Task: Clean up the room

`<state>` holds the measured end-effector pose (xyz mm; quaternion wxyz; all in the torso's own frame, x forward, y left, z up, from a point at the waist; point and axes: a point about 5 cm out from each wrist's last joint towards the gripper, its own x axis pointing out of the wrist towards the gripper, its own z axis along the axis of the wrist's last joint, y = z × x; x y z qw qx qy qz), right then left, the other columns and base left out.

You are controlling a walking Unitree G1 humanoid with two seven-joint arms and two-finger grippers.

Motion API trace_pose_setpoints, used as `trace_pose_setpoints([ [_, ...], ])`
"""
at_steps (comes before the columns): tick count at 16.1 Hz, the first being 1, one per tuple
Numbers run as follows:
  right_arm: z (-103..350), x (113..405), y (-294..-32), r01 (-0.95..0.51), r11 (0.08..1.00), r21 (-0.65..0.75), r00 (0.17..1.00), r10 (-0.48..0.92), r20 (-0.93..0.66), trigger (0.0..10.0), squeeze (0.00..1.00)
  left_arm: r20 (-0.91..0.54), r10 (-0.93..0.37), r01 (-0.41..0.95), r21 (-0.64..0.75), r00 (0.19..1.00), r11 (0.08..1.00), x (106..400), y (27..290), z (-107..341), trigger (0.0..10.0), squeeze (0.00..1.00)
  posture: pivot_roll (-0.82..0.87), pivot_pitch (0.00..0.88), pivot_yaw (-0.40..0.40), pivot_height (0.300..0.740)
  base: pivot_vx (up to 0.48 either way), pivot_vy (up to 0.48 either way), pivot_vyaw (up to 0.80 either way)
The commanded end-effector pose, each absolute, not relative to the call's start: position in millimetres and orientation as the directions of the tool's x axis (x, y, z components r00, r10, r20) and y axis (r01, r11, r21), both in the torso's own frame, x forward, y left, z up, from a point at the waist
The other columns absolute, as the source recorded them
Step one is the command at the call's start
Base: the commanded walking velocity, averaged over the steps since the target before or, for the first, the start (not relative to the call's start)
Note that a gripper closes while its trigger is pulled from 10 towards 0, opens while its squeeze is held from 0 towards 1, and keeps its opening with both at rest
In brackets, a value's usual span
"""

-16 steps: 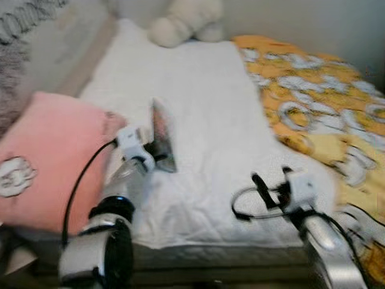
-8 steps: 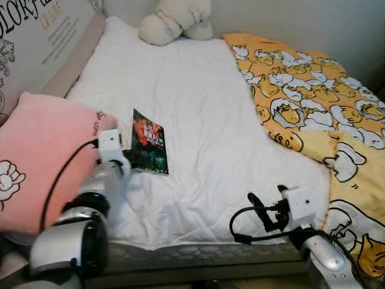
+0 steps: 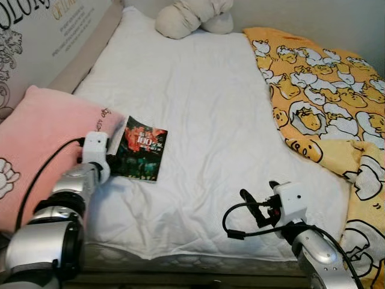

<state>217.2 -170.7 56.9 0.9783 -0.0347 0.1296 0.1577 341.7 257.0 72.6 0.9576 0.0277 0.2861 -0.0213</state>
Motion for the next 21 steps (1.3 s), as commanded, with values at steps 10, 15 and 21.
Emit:
trace_pose_setpoints([
  [10, 40, 221, -169, -0.267, 0.964, 0.012, 0.916, 0.257, -0.308, 10.0, 0.0, -0.546, -0.098, 0.331, 0.348, 0.832, 0.877, 350, 254, 91, 10.0, 1.0, 0.03, 0.0, -0.111, 0.74, 0.0, 0.0, 0.0],
  [15, 61, 229, -171, -0.185, 0.983, 0.02, 0.969, 0.186, -0.161, 10.0, 0.0, -0.235, -0.38, 0.422, 0.168, 0.895, 0.891, 355, 199, 134, 10.0, 1.0, 0.06, 0.0, -0.08, 0.74, 0.0, 0.0, 0.0],
  [21, 67, 247, -188, 0.027, 0.999, 0.045, 0.995, -0.023, -0.094, 10.0, 1.0, 0.023, -0.266, 0.266, -0.001, 0.964, 0.964, 287, 118, 105, 10.0, 1.0, 0.09, 0.0, -0.07, 0.74, 0.0, 0.0, 0.0],
])
